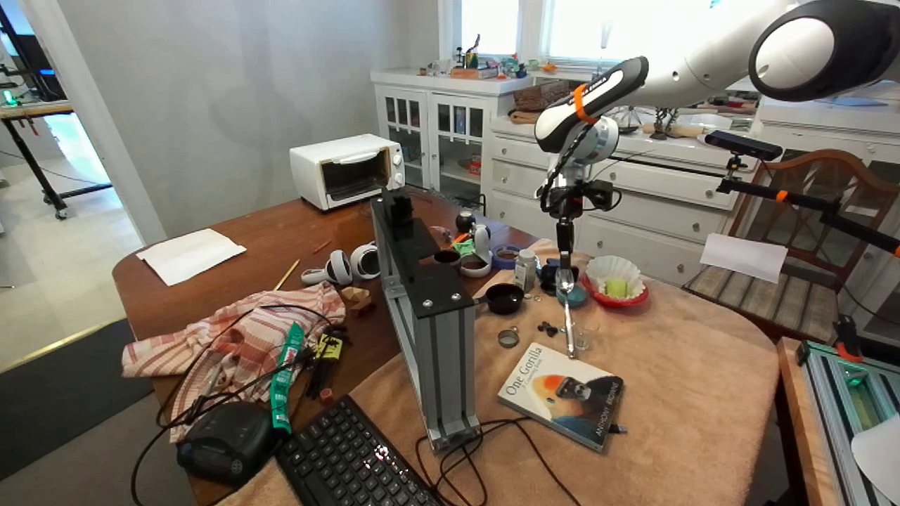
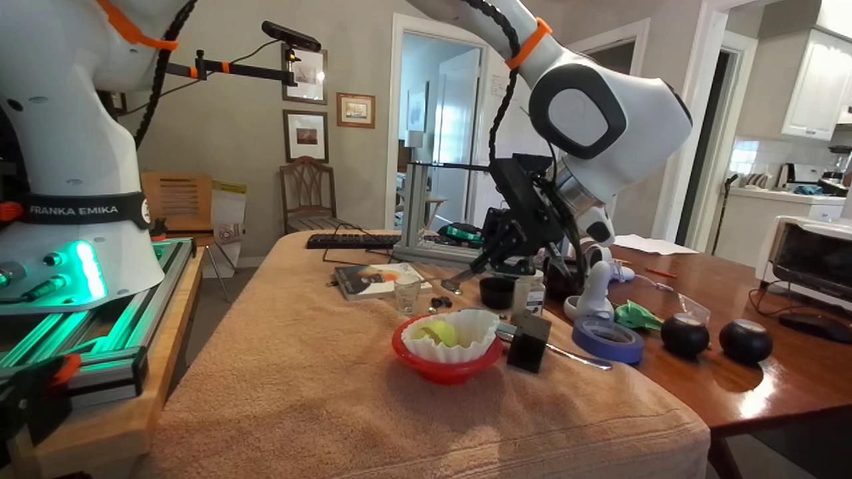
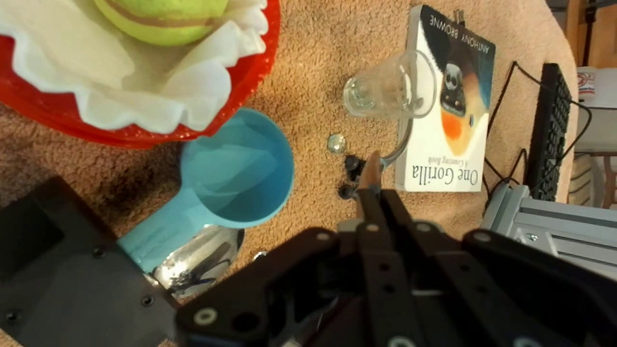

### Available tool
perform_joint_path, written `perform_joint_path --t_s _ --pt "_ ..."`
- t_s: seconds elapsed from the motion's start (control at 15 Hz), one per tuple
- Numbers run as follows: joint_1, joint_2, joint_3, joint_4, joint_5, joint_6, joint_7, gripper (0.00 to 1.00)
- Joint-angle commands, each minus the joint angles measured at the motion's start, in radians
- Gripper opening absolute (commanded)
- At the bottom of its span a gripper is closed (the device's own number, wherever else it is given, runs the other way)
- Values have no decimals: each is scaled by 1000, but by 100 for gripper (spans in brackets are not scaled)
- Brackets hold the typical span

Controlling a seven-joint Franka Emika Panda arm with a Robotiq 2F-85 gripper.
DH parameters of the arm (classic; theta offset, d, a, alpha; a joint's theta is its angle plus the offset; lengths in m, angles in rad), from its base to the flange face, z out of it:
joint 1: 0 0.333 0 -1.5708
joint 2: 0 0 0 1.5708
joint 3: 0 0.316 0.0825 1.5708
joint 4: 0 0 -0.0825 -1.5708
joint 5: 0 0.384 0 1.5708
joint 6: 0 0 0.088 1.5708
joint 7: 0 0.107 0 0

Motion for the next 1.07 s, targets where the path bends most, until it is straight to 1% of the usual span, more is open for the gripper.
perform_joint_path --t_s 0.0,0.33,0.53,1.0 --pt "3 16 6 23 -8 -14 12 1" --pt "11 12 5 23 -11 -4 16 1" --pt "14 13 7 26 -6 23 14 1" --pt "19 29 8 66 -15 25 17 1"
